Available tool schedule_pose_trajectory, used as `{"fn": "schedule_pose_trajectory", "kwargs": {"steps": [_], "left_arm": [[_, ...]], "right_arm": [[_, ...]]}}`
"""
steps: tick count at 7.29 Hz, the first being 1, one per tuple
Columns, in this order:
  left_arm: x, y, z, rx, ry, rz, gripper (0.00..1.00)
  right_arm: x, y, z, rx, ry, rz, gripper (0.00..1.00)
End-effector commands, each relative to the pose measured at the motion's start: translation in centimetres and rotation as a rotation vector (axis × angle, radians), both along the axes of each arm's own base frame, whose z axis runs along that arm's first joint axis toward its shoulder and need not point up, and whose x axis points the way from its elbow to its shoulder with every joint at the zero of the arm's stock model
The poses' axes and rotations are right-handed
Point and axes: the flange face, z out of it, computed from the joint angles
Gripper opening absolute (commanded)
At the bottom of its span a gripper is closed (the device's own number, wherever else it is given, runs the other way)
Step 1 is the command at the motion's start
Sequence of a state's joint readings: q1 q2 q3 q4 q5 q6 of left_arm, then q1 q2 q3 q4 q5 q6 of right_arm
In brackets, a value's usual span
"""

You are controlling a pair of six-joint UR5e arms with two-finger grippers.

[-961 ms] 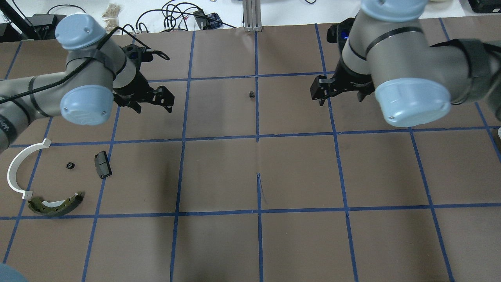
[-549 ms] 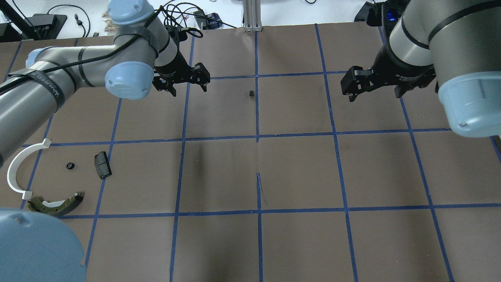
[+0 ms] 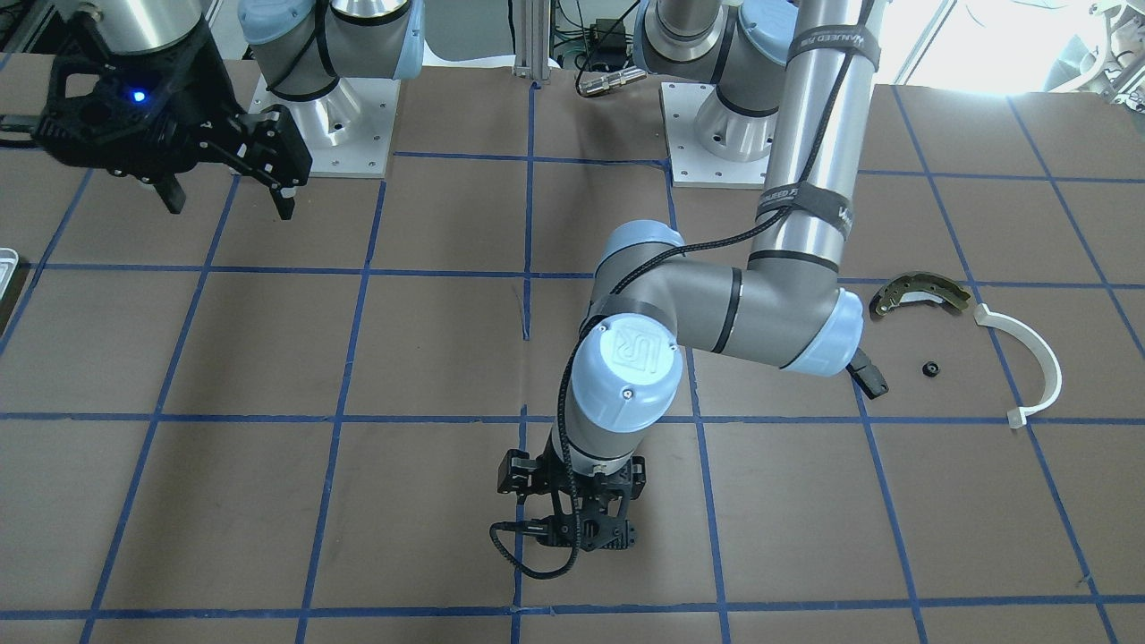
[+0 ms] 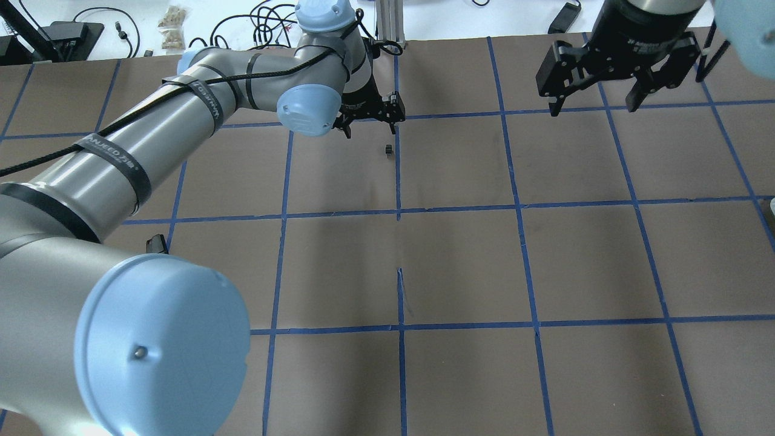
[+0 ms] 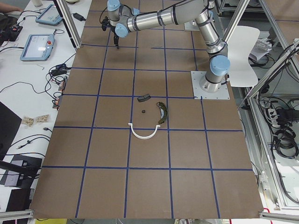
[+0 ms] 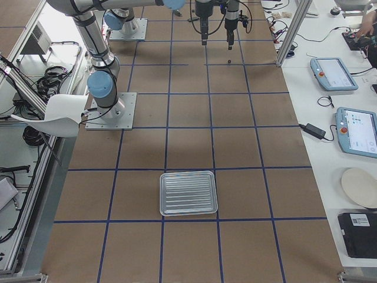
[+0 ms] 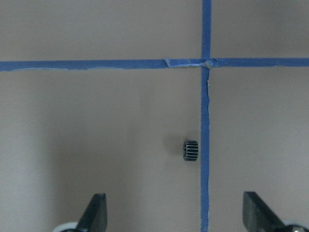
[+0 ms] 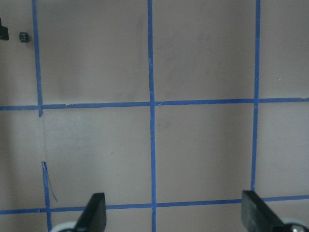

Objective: Place bearing gear from tray to pile

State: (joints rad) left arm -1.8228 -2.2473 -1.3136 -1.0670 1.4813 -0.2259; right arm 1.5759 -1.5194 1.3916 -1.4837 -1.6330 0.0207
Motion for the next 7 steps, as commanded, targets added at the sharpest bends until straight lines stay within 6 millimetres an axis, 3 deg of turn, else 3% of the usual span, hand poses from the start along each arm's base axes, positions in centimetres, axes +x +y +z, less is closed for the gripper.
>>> {"fn": "schedule_pose_trajectory", "kwargs": {"steps": [1,2,4,5,7], "left_arm": [[-2.0,0.0,-3.8,0.03,-0.024,-0.013,0.91],[-2.5,-0.2,-4.6,0.025,-0.025,-0.02,0.9],[-2.5,-0.8,-6.0,0.004,-0.041,-0.026,0.79],[-2.5,-0.8,-6.3,0.001,-0.054,-0.027,0.74],[-2.6,-0.7,-6.7,0.001,-0.073,-0.019,0.37]], "right_arm": [[-0.2,-3.2,0.4,0.031,0.021,-0.006,1.0],[-0.1,-3.4,-2.2,0.073,0.021,-0.006,1.0],[0.8,-4.4,-6.2,-0.133,0.013,-0.014,1.0],[1.4,-3.8,-5.2,-0.158,-0.021,-0.012,1.0],[1.6,-3.4,-5.2,-0.125,-0.03,-0.015,1.0]]}}
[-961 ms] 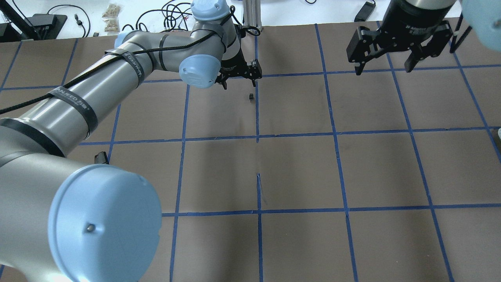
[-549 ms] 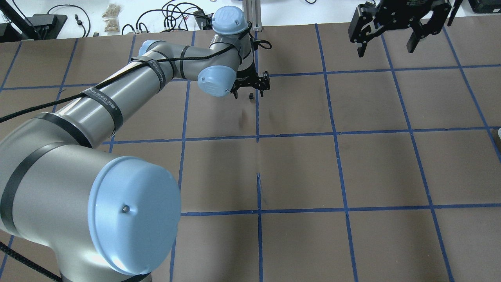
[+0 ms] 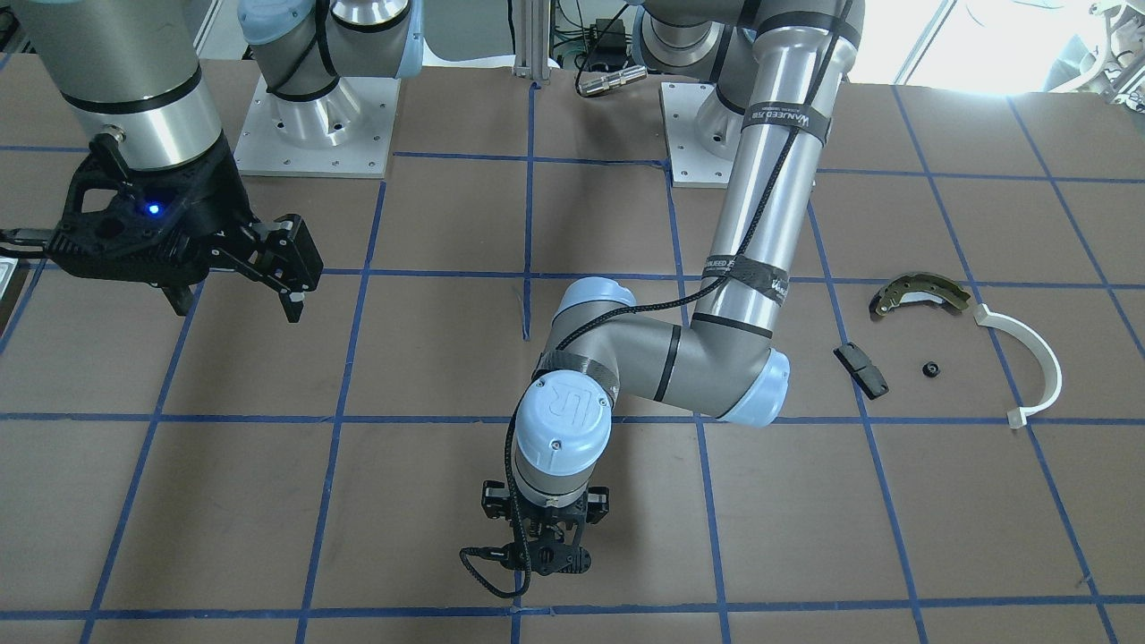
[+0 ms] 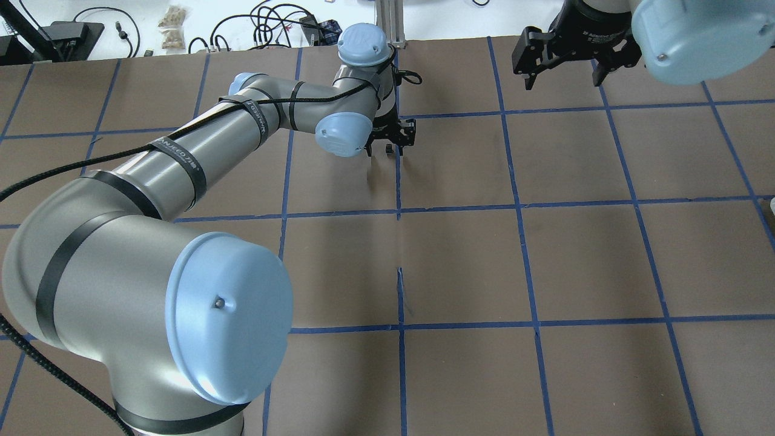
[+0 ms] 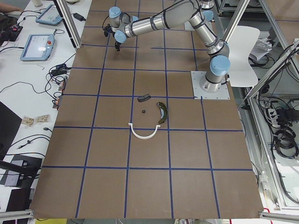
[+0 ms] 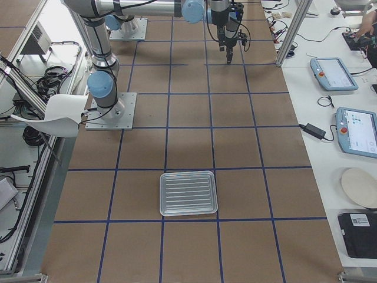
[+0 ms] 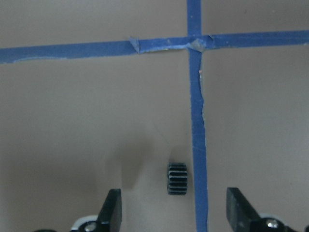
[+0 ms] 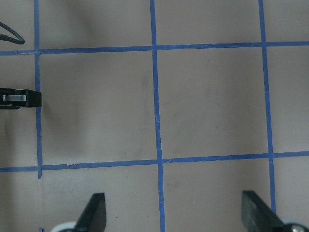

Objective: Place bearing gear from tray to pile

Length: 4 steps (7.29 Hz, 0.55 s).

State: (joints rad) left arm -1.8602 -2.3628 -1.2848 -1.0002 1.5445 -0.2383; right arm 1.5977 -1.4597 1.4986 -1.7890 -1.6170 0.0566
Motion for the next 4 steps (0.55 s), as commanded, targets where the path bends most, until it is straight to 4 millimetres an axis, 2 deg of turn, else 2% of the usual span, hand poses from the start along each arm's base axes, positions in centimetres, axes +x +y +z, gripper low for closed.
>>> {"fn": "schedule_pose_trajectory", "kwargs": {"steps": [1,2,3,4], "left_arm": [[-0.2,0.0,-0.2,-0.002,-0.007,0.001,0.21],[-0.2,-0.1,0.2,-0.009,-0.006,-0.005,0.14],[-0.3,-0.5,0.7,-0.02,-0.004,-0.008,0.1],[-0.4,0.1,2.1,-0.021,-0.006,-0.014,0.03]], "right_arm": [[0.2,1.1,0.2,0.096,-0.008,-0.023,1.0],[0.1,1.4,0.9,0.134,-0.005,-0.022,1.0],[0.2,1.4,0.5,0.141,-0.009,-0.015,1.0],[0.1,1.4,0.3,0.14,-0.009,-0.02,1.0]]}}
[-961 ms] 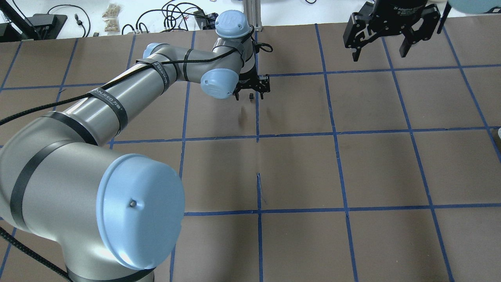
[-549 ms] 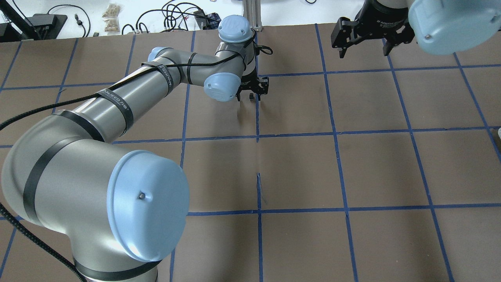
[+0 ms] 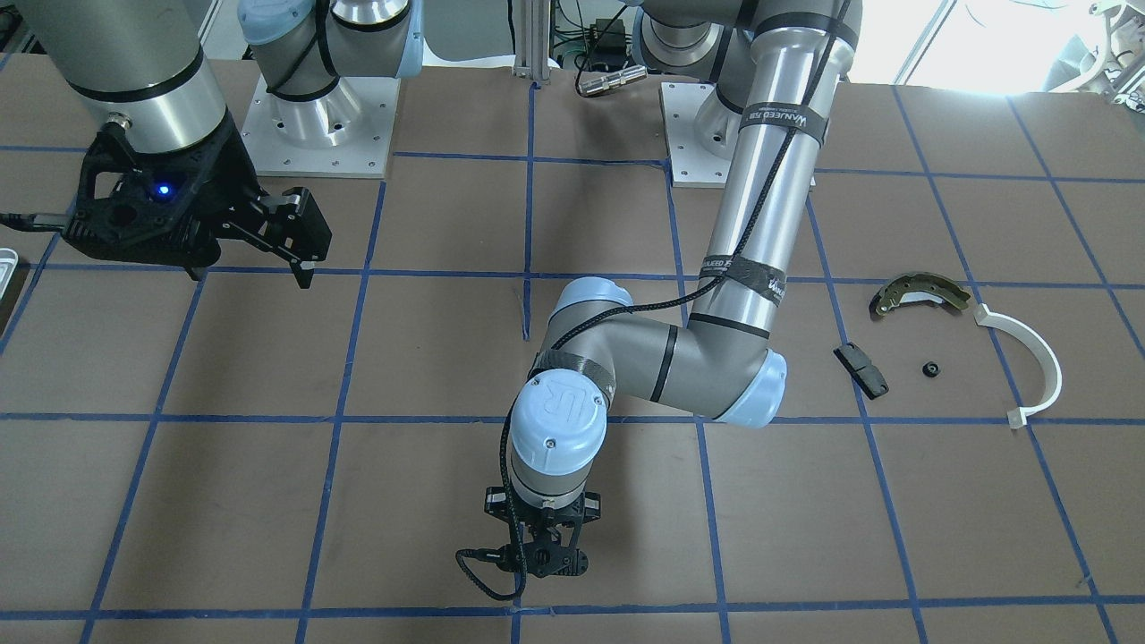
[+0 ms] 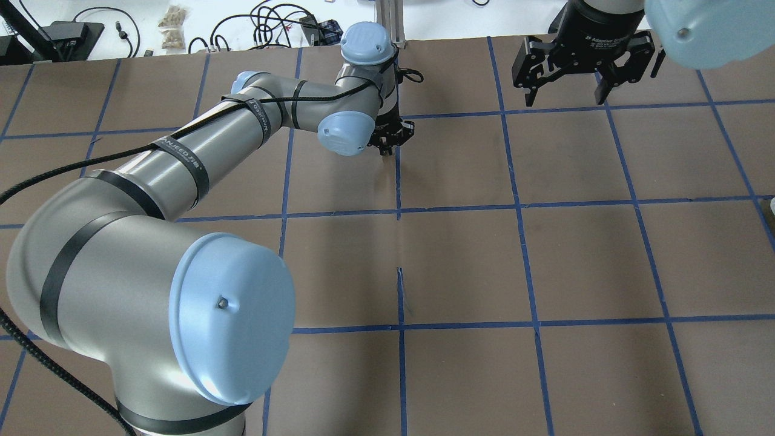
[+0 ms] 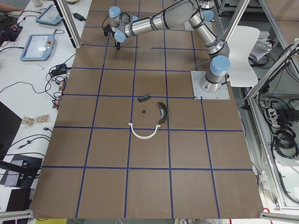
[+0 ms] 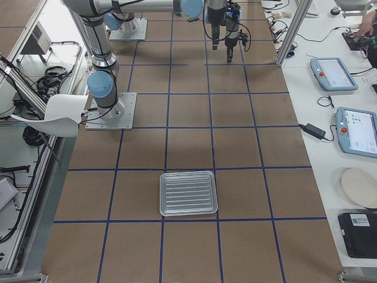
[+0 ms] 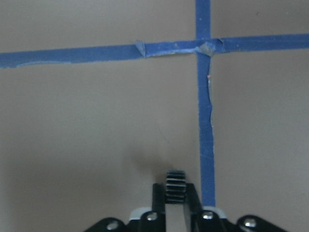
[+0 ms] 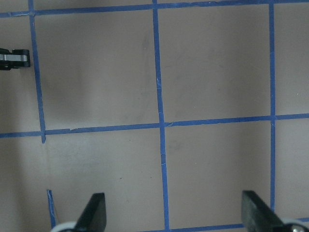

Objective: Place bearing gear from tray to pile

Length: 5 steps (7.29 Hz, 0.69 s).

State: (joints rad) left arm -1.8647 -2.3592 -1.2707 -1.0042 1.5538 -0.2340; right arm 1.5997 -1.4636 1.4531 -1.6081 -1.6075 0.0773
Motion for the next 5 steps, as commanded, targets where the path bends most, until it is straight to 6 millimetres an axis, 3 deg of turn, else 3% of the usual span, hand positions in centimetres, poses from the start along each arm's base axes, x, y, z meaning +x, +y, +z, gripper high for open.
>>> {"fn": "schedule_pose_trajectory", "kwargs": {"steps": [1,2,3,4,5], "left_arm": [[1.3,0.1,2.9,0.019,-0.01,-0.021,0.02],[6.0,-1.0,5.9,0.043,-0.016,-0.026,0.02],[9.6,-0.6,9.1,0.051,-0.025,0.005,0.02],[14.1,-0.2,10.7,0.095,-0.1,-0.008,0.01],[19.5,1.5,12.3,0.144,-0.162,0.046,0.01]], "right_arm": [[0.0,0.1,-0.2,0.009,-0.001,-0.001,1.0],[0.0,0.1,-0.1,0.008,-0.001,-0.002,1.0],[0.0,0.0,-0.3,0.011,-0.001,-0.004,1.0],[0.0,0.0,-0.1,0.008,-0.001,-0.004,1.0],[0.0,0.0,0.0,0.006,-0.001,-0.004,1.0]]}}
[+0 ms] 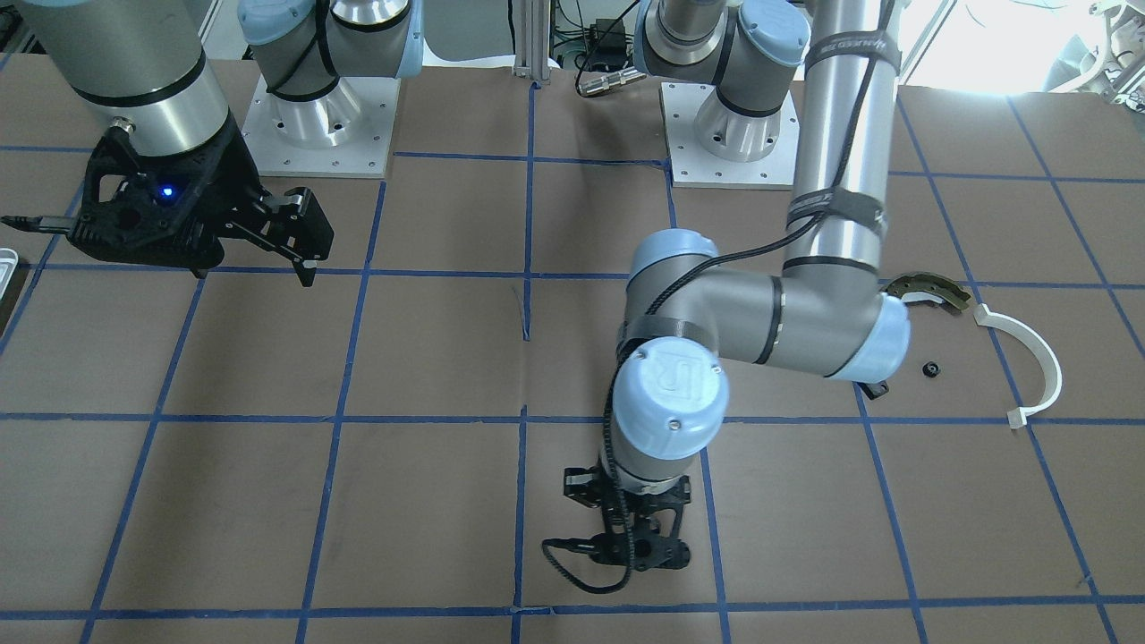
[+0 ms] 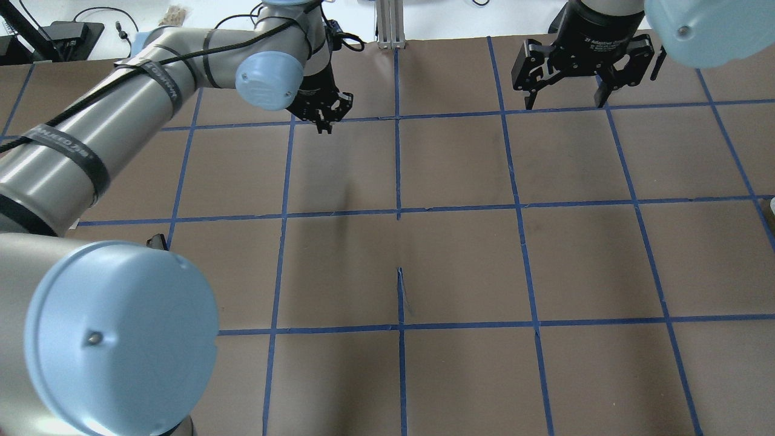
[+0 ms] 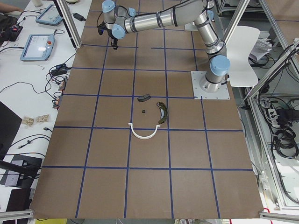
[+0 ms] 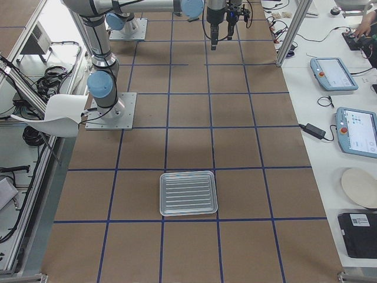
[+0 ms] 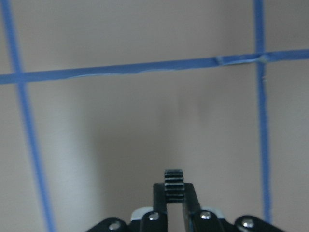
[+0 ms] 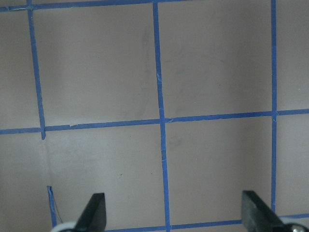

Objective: Place bearing gear from tray to pile

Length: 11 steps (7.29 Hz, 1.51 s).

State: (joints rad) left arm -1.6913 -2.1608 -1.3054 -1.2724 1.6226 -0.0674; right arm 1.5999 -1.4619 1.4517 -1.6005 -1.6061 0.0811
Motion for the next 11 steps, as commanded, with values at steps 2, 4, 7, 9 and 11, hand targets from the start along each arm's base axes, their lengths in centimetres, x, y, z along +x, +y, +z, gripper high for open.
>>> {"fn": "schedule_pose_trajectory", "kwargs": {"steps": [2,4,7,9,11], "left_arm": [[21.1,5.6,2.2,0.134,-0.059,-0.021,0.0],[32.4,10.5,-1.9,0.159,0.025,-0.064,0.0],[39.7,19.2,-10.1,0.117,0.105,-0.057,0.0],[39.7,20.7,-11.5,0.123,0.107,-0.049,0.17],[39.7,20.2,-10.5,0.1,0.096,-0.048,1.0]], "right_arm": [[0.0,0.0,-0.1,0.002,-0.002,0.0,1.0],[0.0,-0.1,-0.1,0.001,0.002,0.0,1.0],[0.0,-0.1,-0.2,0.005,0.0,0.0,1.0],[0.0,0.0,-0.2,0.006,0.002,0.0,1.0],[0.0,0.0,-0.2,0.006,0.002,0.0,1.0]]}}
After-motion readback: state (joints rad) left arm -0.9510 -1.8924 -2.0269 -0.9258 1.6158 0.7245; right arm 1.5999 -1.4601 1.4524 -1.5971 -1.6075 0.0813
